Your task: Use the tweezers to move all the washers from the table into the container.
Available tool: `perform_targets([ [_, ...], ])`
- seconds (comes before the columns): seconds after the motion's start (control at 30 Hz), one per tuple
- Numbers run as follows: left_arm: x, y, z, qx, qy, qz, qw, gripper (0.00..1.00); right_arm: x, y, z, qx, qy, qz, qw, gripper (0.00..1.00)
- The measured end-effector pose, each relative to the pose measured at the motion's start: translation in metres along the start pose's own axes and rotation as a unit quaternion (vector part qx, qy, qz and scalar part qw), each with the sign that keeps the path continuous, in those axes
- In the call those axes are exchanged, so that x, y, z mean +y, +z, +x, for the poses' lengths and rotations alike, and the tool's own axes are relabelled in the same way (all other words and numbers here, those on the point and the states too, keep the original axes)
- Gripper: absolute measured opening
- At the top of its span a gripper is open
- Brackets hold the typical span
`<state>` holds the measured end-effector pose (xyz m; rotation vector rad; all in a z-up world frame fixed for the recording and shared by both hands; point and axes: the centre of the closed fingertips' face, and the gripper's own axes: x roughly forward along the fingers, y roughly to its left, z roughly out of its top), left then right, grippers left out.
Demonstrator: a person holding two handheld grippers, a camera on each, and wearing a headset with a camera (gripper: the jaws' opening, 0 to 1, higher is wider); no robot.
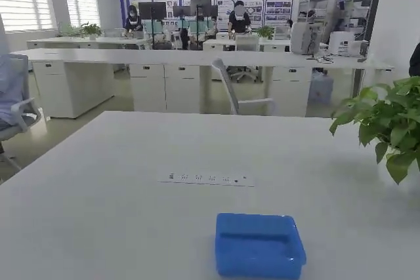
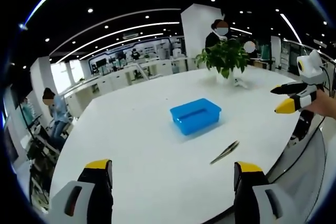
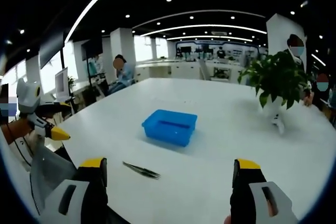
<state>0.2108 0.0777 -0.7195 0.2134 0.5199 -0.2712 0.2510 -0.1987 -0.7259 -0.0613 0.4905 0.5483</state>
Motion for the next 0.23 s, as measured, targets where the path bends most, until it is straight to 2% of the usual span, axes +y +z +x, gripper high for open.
perform_targets([
  [0.1, 0.003, 0.0019, -0.0011, -0.007, 0.007, -0.012, 0.9999, 0.99, -0.0024, -0.0001, 0.0, -0.002, -0.002, 0.0, 1.0, 0.99],
  [0.23, 0.0045, -0.0012, 0.0001, 0.0, 0.009, -0.013, 0.9999, 0.99, -0.0034, -0.0006, 0.0003, -0.001, -0.007, -0.003, 1.0, 0.99],
])
